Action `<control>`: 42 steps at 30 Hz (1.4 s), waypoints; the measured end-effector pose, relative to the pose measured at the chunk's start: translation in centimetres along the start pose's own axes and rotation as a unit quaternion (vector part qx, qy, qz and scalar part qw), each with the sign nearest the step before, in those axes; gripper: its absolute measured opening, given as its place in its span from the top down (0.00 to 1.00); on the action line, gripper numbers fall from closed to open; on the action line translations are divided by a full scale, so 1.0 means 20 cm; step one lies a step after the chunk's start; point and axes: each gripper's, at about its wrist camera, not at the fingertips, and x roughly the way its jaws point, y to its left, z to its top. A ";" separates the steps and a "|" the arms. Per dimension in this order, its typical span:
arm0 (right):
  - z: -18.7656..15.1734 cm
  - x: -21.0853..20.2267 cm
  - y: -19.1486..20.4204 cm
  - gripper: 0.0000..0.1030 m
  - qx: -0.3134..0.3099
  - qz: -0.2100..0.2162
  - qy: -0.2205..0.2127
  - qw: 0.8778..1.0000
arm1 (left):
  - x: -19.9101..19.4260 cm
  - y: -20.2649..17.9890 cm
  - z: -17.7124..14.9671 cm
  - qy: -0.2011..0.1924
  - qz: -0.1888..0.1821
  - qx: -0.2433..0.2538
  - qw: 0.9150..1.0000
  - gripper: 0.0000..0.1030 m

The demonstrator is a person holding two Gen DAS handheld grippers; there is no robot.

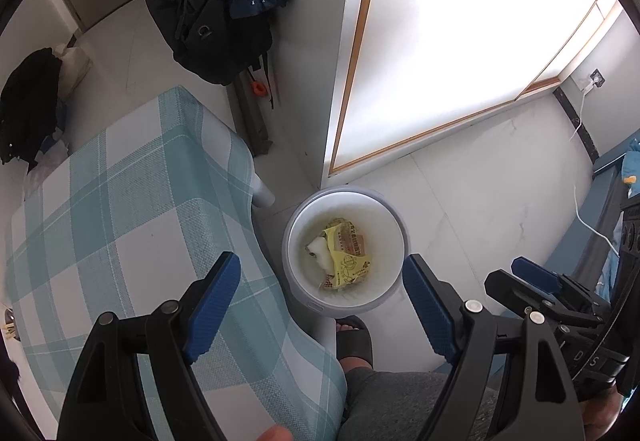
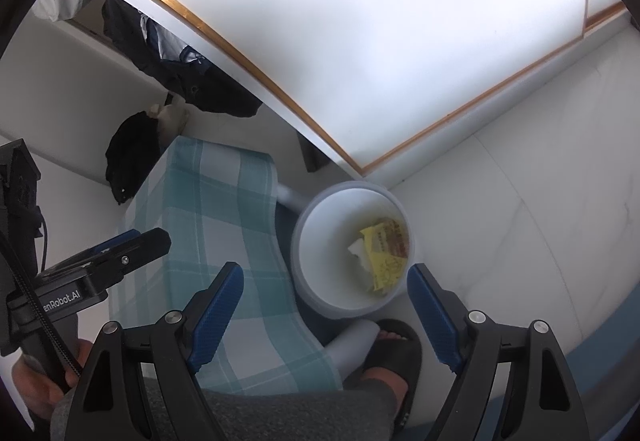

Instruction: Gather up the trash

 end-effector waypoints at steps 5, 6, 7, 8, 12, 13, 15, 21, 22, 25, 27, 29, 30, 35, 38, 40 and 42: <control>0.00 0.01 0.00 0.18 0.000 0.000 0.002 1.000 | -0.01 0.00 0.00 -0.002 0.001 0.002 1.000 0.22; 0.00 0.01 0.00 0.18 0.000 -0.001 0.002 1.000 | -0.01 0.00 0.00 -0.003 0.002 0.002 1.000 0.22; 0.00 0.01 0.00 0.18 0.000 -0.001 0.002 1.000 | -0.01 0.00 0.00 -0.003 0.002 0.002 1.000 0.22; 0.00 0.01 0.00 0.18 0.000 0.000 0.002 1.000 | -0.01 0.00 0.00 -0.003 0.001 0.001 1.000 0.22; 0.00 0.01 0.00 0.18 0.002 -0.001 0.003 1.000 | 0.00 0.01 0.00 0.002 0.004 -0.004 1.000 0.22; 0.00 0.01 0.00 0.18 0.002 -0.001 0.004 1.000 | 0.00 0.01 -0.01 0.003 0.005 -0.005 1.000 0.22; 0.00 0.01 0.00 0.18 0.002 -0.001 0.005 1.000 | 0.00 0.01 0.00 0.003 0.004 -0.006 1.000 0.22; 0.00 0.02 0.00 0.18 -0.001 -0.001 0.007 1.000 | 0.00 0.00 0.00 0.008 0.002 -0.001 1.000 0.22; 0.00 0.02 0.00 0.18 -0.002 -0.002 0.008 1.000 | 0.00 0.01 -0.01 0.008 0.000 -0.002 1.000 0.22; 0.00 0.02 0.01 0.18 -0.005 -0.002 0.008 1.000 | -0.01 0.01 0.00 0.004 0.002 -0.001 1.000 0.22; 0.00 0.02 0.01 0.18 -0.005 -0.001 0.008 1.000 | -0.01 0.01 0.00 0.004 0.000 -0.001 1.000 0.22; 0.00 0.02 0.01 0.18 -0.005 -0.003 0.008 1.000 | -0.01 0.01 0.00 0.002 -0.001 -0.001 1.000 0.22; 0.00 0.02 0.01 0.18 -0.004 -0.002 0.008 1.000 | -0.01 0.02 0.00 0.001 0.000 -0.001 1.000 0.22; 0.00 0.02 0.01 0.18 -0.004 -0.002 0.008 1.000 | -0.01 0.02 0.00 0.004 0.002 -0.003 1.000 0.22; -0.01 0.02 0.01 0.18 -0.004 -0.003 0.008 1.000 | -0.01 0.02 0.00 0.003 0.003 -0.005 1.000 0.22; -0.01 0.02 0.01 0.18 -0.005 -0.004 0.008 1.000 | -0.01 0.02 0.00 0.003 -0.001 -0.008 1.000 0.22; -0.01 0.02 0.01 0.18 -0.005 -0.003 0.008 1.000 | -0.01 0.03 -0.01 0.002 -0.002 -0.010 1.000 0.22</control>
